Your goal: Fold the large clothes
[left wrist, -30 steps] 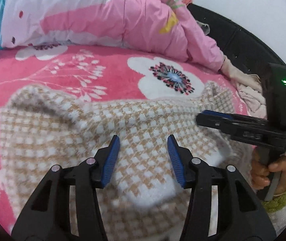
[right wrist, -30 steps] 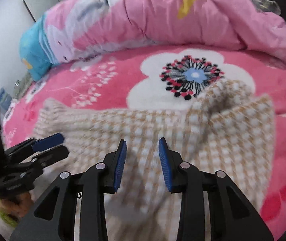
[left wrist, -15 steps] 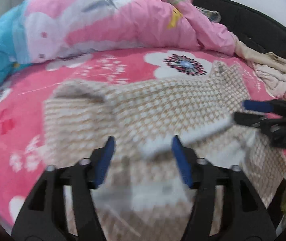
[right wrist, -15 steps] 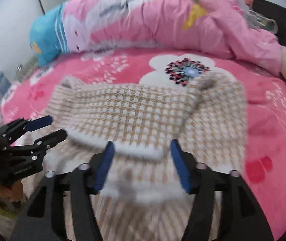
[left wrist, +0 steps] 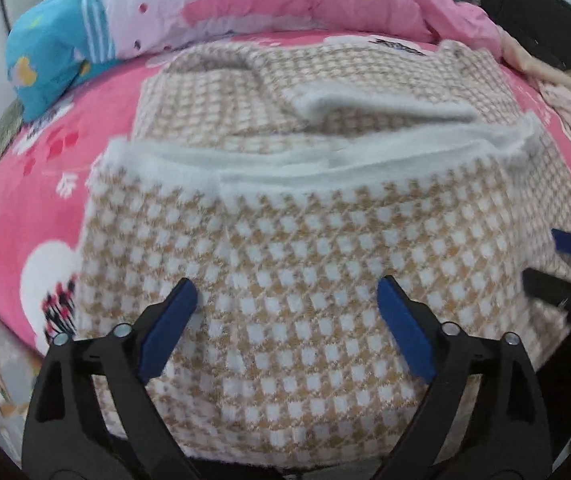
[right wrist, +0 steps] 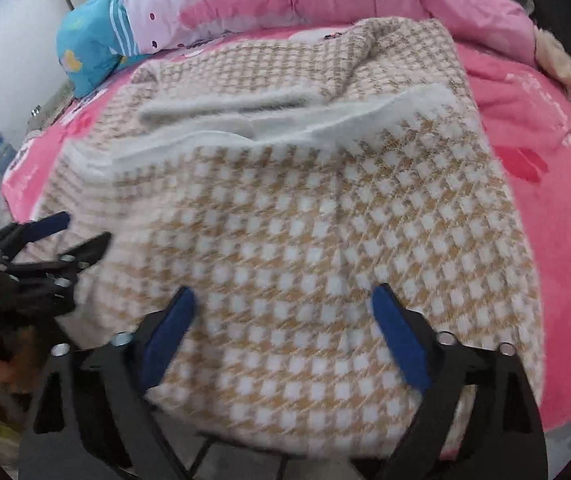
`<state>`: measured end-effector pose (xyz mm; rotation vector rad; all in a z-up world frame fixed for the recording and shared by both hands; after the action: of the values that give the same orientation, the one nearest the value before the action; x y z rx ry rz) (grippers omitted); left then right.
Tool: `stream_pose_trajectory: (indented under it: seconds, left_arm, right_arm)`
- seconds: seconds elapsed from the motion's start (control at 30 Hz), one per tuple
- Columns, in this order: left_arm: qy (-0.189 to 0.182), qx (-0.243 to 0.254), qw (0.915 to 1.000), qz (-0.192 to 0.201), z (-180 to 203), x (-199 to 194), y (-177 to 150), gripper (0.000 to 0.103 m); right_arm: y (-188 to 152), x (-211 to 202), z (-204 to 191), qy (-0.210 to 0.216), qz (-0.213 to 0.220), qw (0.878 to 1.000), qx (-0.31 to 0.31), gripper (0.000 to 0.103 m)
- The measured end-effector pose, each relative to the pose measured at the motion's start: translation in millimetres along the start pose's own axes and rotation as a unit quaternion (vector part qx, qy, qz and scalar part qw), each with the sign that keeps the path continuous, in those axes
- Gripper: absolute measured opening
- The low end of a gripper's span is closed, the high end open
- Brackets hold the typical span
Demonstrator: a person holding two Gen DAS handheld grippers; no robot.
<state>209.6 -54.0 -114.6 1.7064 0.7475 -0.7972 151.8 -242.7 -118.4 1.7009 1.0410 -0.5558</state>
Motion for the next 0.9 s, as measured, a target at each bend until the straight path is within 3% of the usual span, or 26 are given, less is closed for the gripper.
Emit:
stream_pose_trajectory:
  seconds: [0.13,0.27,0.4,0.6,0.9]
  left_arm:
    - [-0.004,-0.007,1.0,0.0,-2.9,-0.3,0.2,0.091]
    - [-0.004,-0.009,1.0,-0.001,-4.1,0.6,0.5,0.091]
    - [-0.003,-0.009,0.9999,-0.004,-3.1,0.7,-0.6,0.091]
    - [-0.006,-0.013,0.9999,-0.002,-4.7,-0.4,0.6,0.091]
    - [-0.005,-0.013,0.9999,-0.003,-7.3,0.6,0.5,0.091]
  right_arm:
    - [7.4,-15.7,-13.0,-0.025,0.006,1.0,-0.009,0.09]
    - [7.0,-23.9,-40.3,0.014,0.024,0.999,-0.047,0.09]
    - [-9.7,12.2,-30.8,-0.026,-0.021,0.998,-0.055,0.091]
    - [-2.7,-5.5,-33.9,-0.01,0.003,0.999,-0.04,0.091]
    - [16.2,-9.9,-33.0,-0.03,0.031,0.998,-0.049,0.091]
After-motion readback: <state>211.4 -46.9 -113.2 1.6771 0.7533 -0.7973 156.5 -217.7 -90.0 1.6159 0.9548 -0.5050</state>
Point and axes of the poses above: each gripper's, at about its wrist camera, not at the fingertips, and x roughly the way its jaws point, z to its right, y to its top, the point moved 7 cm from there along x, roughly the way its jaws point, and after that the axes turned 14 degrees about y, right-handed, at the moved point
